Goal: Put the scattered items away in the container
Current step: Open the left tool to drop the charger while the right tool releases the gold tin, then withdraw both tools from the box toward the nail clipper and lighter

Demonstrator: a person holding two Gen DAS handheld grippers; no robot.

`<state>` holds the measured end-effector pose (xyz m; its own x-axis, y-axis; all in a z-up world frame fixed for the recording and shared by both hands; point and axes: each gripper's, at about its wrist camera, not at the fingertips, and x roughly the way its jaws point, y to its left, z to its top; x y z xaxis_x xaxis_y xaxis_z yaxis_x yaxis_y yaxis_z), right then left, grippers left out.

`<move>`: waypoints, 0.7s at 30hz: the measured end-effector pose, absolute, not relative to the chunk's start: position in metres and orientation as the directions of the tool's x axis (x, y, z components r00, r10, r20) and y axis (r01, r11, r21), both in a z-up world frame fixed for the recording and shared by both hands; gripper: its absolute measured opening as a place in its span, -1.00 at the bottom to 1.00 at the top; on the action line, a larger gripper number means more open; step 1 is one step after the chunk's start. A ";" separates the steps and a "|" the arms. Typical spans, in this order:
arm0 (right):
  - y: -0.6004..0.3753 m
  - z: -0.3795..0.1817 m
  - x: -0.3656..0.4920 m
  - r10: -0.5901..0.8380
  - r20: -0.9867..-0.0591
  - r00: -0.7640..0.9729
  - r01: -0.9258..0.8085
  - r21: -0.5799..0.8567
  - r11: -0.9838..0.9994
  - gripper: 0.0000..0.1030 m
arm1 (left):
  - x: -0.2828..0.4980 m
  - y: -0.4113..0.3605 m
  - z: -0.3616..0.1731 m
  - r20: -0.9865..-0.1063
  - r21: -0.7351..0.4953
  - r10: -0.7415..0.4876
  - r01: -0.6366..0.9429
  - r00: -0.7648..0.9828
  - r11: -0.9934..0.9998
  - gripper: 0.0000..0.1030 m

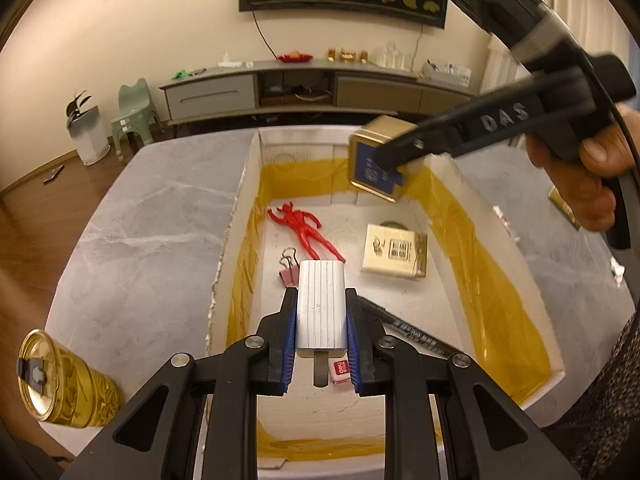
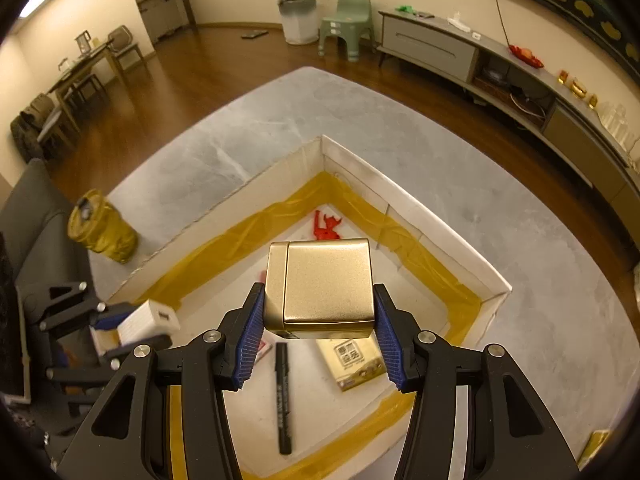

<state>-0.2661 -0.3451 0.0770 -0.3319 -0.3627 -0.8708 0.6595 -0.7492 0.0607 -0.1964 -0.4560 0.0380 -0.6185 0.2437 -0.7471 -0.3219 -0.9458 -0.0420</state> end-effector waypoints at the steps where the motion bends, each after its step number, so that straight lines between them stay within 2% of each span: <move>1: -0.347 0.074 -0.269 -0.355 -0.874 -0.330 0.658 0.057 -0.751 0.06 | -0.199 -0.456 0.036 -0.753 -0.041 0.244 -0.327 -0.611 -0.944 -0.57; 5: -0.355 0.064 -0.281 -0.328 -0.882 -0.338 0.647 0.036 -0.762 0.06 | -0.207 -0.453 0.031 -0.770 -0.030 0.237 -0.337 -0.592 -0.941 -0.55; 9: -0.355 0.050 -0.295 -0.314 -0.891 -0.329 0.629 0.041 -0.776 0.08 | -0.211 -0.455 0.024 -0.778 -0.029 0.221 -0.319 -0.587 -0.947 -0.32; 21: -0.325 0.056 -0.276 -0.349 -0.879 -0.326 0.608 0.087 -0.789 0.08 | -0.194 -0.477 0.043 -0.749 -0.071 0.212 -0.242 -0.627 -0.968 -0.32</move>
